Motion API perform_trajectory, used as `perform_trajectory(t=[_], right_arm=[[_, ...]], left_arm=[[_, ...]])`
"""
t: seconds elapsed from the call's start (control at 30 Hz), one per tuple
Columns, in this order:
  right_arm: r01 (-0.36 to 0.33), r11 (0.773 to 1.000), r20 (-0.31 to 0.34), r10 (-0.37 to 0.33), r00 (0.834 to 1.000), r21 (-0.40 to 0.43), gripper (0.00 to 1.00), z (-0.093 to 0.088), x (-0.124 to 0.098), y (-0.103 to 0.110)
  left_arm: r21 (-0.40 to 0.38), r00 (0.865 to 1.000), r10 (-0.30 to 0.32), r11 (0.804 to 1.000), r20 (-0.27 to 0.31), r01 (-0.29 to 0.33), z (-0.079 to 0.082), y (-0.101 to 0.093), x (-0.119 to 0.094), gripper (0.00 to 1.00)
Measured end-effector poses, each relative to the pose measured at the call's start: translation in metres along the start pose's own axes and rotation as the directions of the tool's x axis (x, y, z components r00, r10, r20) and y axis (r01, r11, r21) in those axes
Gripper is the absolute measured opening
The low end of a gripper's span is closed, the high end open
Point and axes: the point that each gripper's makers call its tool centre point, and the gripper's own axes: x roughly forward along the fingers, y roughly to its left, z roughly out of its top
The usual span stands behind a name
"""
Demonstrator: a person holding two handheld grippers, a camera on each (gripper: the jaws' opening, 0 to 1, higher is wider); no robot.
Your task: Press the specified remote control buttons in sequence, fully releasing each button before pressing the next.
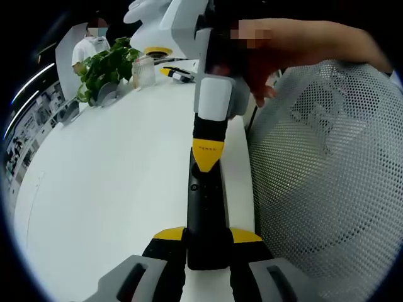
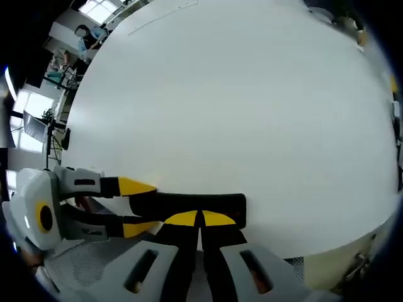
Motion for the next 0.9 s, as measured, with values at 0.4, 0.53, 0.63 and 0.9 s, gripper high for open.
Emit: perform_trajectory(t=[0.4, 0.53, 0.63, 0.9], right_arm=[[0.018, 0.998, 0.025, -0.017, 1.0, -0.056, 0.0, 0.001, 0.001, -0.002], [0.019, 0.999, 0.01, -0.018, 1.0, -0.051, 0.0, 0.002, 0.0, -0.001], [0.027, 0.997, -0.002, -0.028, 1.0, -0.066, 0.0, 0.002, 0.001, -0.001], [-0.035, 0.997, 0.001, 0.035, 0.999, -0.066, 0.0, 0.003, 0.001, 0.011]], left_arm=[[0.0, 1.0, 0.003, 1.0, -0.002, -0.003, 0.001, 0.0, 0.0, 0.25], [0.004, 1.0, 0.004, 1.0, -0.014, -0.004, 0.001, 0.0, 0.0, 0.24], [0.003, 1.0, 0.005, 1.0, -0.017, -0.005, 0.0, 0.0, 0.001, 0.24], [0.02, 1.0, -0.011, 1.0, -0.013, 0.011, 0.005, -0.007, 0.004, 0.24]])
